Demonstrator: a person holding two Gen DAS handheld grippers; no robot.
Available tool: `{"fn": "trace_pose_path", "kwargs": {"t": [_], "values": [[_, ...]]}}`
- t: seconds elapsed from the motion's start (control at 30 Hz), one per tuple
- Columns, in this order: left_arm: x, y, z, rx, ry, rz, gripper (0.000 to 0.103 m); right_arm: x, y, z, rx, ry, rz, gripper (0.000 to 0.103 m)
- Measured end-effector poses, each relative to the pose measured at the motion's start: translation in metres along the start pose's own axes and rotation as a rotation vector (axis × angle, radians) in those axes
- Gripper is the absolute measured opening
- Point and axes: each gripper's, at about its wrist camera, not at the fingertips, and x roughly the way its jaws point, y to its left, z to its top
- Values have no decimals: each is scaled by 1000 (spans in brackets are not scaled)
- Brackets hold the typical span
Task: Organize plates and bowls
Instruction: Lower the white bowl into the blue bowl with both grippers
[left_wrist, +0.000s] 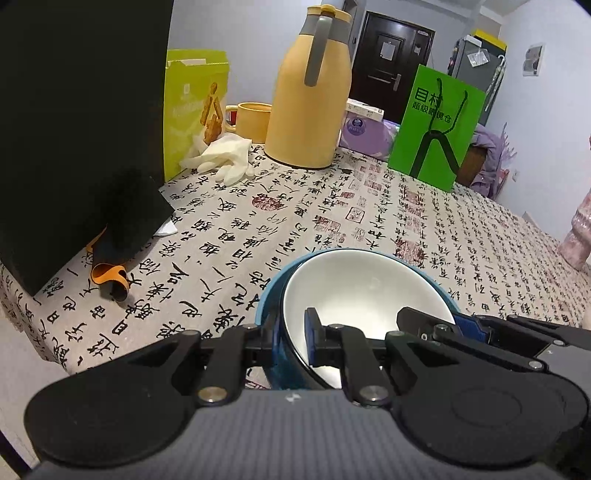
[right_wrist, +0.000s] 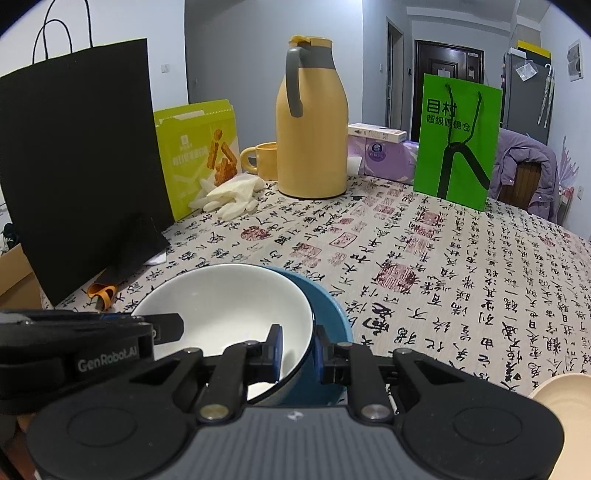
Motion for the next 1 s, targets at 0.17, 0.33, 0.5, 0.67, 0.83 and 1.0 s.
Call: {"fn": "trace_pose_path", "kwargs": {"t": [0.17, 0.33, 0.5, 0.67, 0.83, 1.0], "values": [[1, -3, 1, 25, 5, 2, 13, 2, -2, 0, 1, 5, 1, 16], [2, -3, 5, 30, 24, -5, 13, 3, -7, 0, 19, 12, 19, 16], [3, -3, 8, 34, 45, -2, 13, 2, -12, 1, 46, 13, 45, 16], [4, -2, 11, 32, 66, 2, 13, 1, -15, 0, 56, 16, 52, 14], [4, -3, 11, 34, 68, 13, 12, 1, -15, 0, 53, 18, 58, 14], [3, -5, 12, 37, 74, 23, 11, 1, -17, 1, 55, 33, 66, 14]]}}
